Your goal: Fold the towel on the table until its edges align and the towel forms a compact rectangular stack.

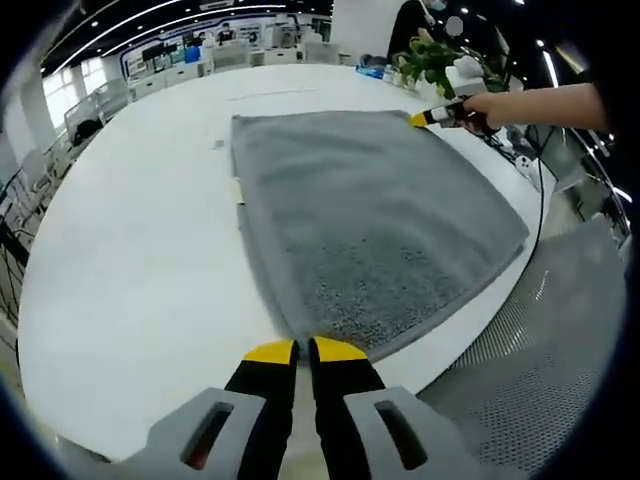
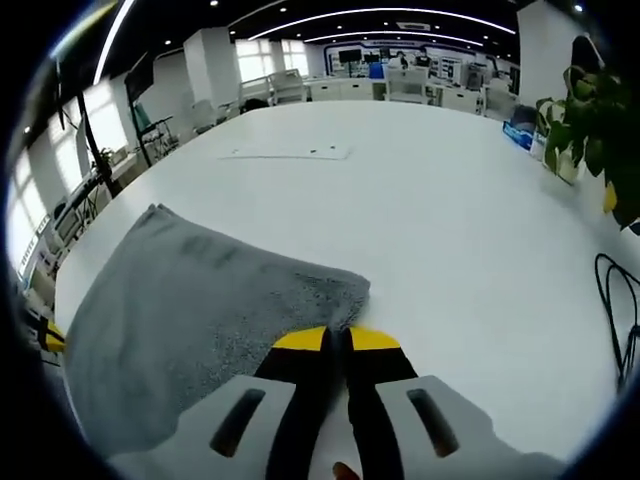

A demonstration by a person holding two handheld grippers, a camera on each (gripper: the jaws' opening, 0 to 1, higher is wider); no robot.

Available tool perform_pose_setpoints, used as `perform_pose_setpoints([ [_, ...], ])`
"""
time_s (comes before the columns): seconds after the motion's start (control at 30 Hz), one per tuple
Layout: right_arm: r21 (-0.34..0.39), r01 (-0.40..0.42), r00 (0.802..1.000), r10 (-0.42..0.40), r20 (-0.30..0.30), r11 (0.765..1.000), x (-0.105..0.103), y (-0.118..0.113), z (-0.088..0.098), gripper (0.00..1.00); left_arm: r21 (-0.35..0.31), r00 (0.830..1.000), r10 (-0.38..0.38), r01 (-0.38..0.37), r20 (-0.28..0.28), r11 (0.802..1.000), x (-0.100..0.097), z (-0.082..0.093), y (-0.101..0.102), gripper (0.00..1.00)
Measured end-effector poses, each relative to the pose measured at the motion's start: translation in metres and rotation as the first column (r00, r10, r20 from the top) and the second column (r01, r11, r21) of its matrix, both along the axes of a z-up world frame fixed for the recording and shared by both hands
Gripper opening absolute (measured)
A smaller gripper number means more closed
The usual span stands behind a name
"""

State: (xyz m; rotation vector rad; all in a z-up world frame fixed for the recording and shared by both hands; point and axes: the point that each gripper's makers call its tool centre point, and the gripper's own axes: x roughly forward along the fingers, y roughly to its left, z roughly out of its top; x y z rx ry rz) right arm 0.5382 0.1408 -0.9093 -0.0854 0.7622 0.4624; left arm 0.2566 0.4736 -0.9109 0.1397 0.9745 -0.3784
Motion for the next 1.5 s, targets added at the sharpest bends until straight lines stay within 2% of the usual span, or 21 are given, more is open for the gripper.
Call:
perform_pose_setpoints([
  [0.23, -0.040, -0.061, 0.998, 0.062, 0.009, 0.997, 0.017, -0.005, -0.002, 0.04, 0.023, 1.000, -0.010, 0.011, -0.011, 1.000, -0.001, 0.000, -0.004, 0.06],
  [0.33, -0.062, -0.108, 0.994, 0.109, 0.014, 0.992, 0.015, -0.003, -0.003, 0.04, 0.044, 0.998, -0.051, 0.052, -0.025, 0.998, 0.000, 0.000, -0.005, 0.05],
  [0.5, -0.045, -0.105, 0.994, 0.106, 0.025, 0.993, 0.021, -0.004, -0.004, 0.04, 0.043, 0.995, -0.076, 0.079, -0.066, 0.996, 0.006, -0.001, -0.008, 0.05],
  [0.87, -0.058, -0.120, 0.992, 0.122, 0.031, 0.991, 0.040, -0.013, -0.008, 0.04, 0.070, 0.994, -0.075, 0.081, -0.082, 0.994, 0.018, -0.003, -0.021, 0.05],
  [1.03, -0.075, -0.130, 0.991, 0.133, 0.034, 0.989, 0.055, -0.020, -0.010, 0.05, 0.125, 0.983, -0.159, 0.170, -0.095, 0.977, 0.030, -0.004, -0.032, 0.05],
  [1.1, -0.081, -0.131, 0.990, 0.134, 0.035, 0.988, 0.055, -0.022, -0.009, 0.05, 0.136, 0.982, -0.164, 0.176, -0.099, 0.975, 0.034, -0.004, -0.035, 0.05],
  [1.17, -0.066, -0.125, 0.991, 0.128, 0.034, 0.990, 0.056, -0.023, -0.009, 0.05, 0.176, 0.974, -0.196, 0.214, -0.115, 0.961, 0.035, -0.004, -0.036, 0.05],
  [1.23, -0.039, -0.119, 0.992, 0.120, 0.030, 0.992, 0.057, -0.024, -0.010, 0.04, 0.201, 0.973, -0.194, 0.217, -0.128, 0.955, 0.034, -0.004, -0.036, 0.06],
  [1.27, -0.017, -0.119, 0.992, 0.119, 0.030, 0.993, 0.054, -0.021, -0.008, 0.05, 0.220, 0.974, -0.191, 0.214, -0.122, 0.952, 0.035, -0.003, -0.036, 0.06],
  [1.3, 0.011, -0.118, 0.993, 0.118, 0.026, 0.993, 0.052, -0.018, -0.007, 0.05, 0.256, 0.971, -0.218, 0.235, -0.095, 0.938, 0.039, -0.001, -0.034, 0.10],
  [1.33, 0.028, -0.124, 0.992, 0.123, 0.032, 0.992, 0.051, -0.019, -0.005, 0.05, 0.289, 0.972, -0.228, 0.237, -0.065, 0.928, 0.043, 0.004, -0.035, 0.17],
  [1.4, 0.028, -0.122, 0.992, 0.121, 0.039, 0.992, 0.053, -0.023, -0.004, 0.06, 0.253, 0.977, -0.206, 0.211, -0.047, 0.944, 0.043, 0.010, -0.045, 0.25],
  [1.43, 0.031, -0.119, 0.992, 0.118, 0.039, 0.992, 0.054, -0.024, -0.004, 0.07, 0.216, 0.980, -0.196, 0.194, -0.011, 0.957, 0.048, 0.016, -0.056, 0.28],
  [1.5, 0.037, -0.115, 0.993, 0.114, 0.042, 0.993, 0.059, -0.024, -0.003, 0.10, 0.210, 0.977, -0.213, 0.205, 0.017, 0.956, 0.054, 0.025, -0.071, 0.31],
])
